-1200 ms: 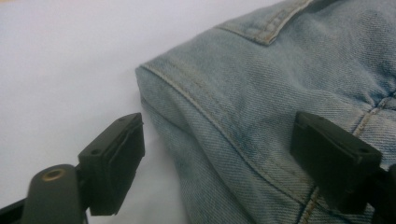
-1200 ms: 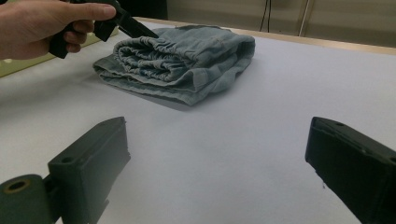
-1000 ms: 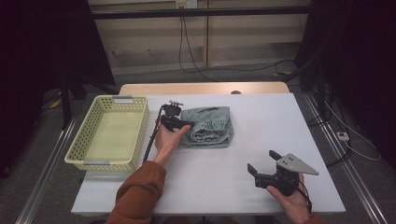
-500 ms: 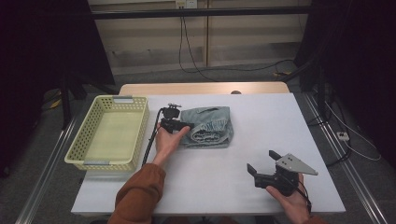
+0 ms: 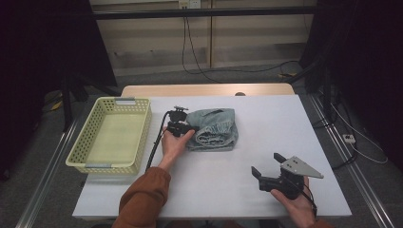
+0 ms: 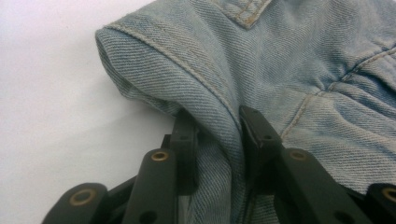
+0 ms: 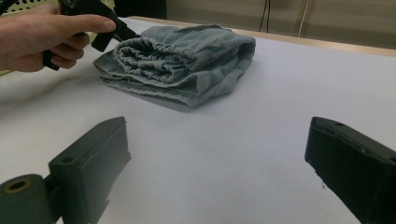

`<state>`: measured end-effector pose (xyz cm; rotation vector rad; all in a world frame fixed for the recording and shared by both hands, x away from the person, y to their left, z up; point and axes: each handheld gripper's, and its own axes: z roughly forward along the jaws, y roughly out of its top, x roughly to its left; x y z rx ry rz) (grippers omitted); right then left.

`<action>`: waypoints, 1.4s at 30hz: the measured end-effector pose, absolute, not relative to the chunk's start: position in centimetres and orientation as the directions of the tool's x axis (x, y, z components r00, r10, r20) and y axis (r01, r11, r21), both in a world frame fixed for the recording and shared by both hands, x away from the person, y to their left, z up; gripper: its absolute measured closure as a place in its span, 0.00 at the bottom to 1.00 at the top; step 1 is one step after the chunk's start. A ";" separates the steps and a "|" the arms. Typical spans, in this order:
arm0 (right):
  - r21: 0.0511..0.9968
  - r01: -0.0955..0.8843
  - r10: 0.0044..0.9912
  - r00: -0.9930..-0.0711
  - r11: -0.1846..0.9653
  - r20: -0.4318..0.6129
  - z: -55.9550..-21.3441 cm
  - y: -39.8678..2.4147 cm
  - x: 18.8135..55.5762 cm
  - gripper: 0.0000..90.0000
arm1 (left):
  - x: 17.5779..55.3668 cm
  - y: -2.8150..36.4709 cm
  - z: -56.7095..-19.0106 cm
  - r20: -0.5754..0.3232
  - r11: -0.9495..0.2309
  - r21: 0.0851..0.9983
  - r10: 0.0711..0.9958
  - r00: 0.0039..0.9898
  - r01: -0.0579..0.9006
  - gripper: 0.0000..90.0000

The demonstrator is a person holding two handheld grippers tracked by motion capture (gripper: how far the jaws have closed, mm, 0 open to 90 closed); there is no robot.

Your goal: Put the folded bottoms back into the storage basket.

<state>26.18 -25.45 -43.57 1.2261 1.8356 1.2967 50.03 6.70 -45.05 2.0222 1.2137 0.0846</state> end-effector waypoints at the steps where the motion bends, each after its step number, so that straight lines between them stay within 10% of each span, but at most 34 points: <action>1: 0.930 0.351 0.908 -0.416 0.108 0.051 -43.6 -25.4 26.2 0.07 | 50.0 6.7 -45.1 -0.311 -0.257 0.637 0.777 0.548 0.727 0.78; 42: 0.932 0.350 0.911 -0.407 0.091 0.065 -43.5 -25.7 26.2 0.07 | 48.1 9.1 -37.3 -0.308 -0.194 0.799 0.682 0.664 0.569 0.84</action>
